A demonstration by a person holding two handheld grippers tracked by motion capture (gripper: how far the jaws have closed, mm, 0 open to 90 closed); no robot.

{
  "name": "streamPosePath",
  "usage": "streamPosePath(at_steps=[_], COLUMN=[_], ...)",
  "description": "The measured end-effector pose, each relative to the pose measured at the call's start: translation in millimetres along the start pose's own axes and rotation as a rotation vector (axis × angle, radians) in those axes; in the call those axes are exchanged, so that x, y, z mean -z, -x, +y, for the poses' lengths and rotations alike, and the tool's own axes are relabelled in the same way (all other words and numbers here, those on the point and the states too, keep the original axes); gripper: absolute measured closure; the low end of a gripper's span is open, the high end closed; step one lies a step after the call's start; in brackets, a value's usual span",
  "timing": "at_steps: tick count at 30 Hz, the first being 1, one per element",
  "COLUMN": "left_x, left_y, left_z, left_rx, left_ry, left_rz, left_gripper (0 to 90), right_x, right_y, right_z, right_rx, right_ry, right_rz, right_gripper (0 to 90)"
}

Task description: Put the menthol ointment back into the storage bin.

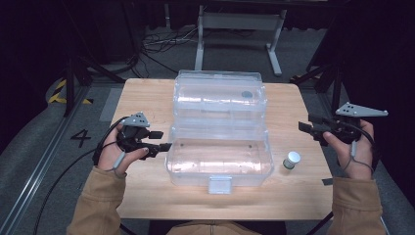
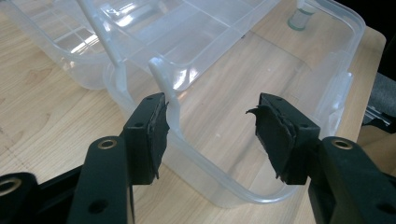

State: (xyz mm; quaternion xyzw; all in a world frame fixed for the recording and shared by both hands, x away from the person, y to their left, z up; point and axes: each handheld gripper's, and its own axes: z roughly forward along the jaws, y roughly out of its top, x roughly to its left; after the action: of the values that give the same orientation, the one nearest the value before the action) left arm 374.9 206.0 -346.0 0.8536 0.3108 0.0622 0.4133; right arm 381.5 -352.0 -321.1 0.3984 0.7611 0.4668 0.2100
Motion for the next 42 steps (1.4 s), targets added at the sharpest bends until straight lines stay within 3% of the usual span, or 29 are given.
streamPosePath(at_steps=[6, 18, 26, 28, 36, 42], left_x=[3.4, 2.0, -0.4, -0.2, -0.7, -1.4], left_y=[-1.6, -0.7, -0.9, -0.9, -1.1, -1.8], left_z=[-1.1, -0.9, -0.5, -0.7, -0.6, -1.0], left_rx=[0.017, 0.021, 0.013, 0.017, 0.009, 0.008], left_ry=[0.011, 0.008, 0.001, 0.001, -0.001, -0.008], left_rz=[0.011, 0.011, 0.011, 0.012, 0.005, 0.001], left_gripper=[43.8, 43.6, 43.7, 43.7, 43.7, 43.4], right_x=[0.9, -1.4, -9.6, -10.4, -23.6, -35.8], right_y=[0.7, 3.5, 3.3, 3.2, 0.4, 0.1], right_z=[-0.9, -4.5, -10.0, -10.3, -15.9, -23.0], right_rx=[0.035, 0.029, 0.062, 0.066, 0.091, 0.108], right_ry=[-0.043, -0.115, -0.261, -0.269, -0.398, -0.486], right_rz=[-0.002, -0.005, 0.003, 0.002, -0.012, 0.008], right_gripper=[46.0, 46.0, 44.6, 44.3, 43.8, 42.2])
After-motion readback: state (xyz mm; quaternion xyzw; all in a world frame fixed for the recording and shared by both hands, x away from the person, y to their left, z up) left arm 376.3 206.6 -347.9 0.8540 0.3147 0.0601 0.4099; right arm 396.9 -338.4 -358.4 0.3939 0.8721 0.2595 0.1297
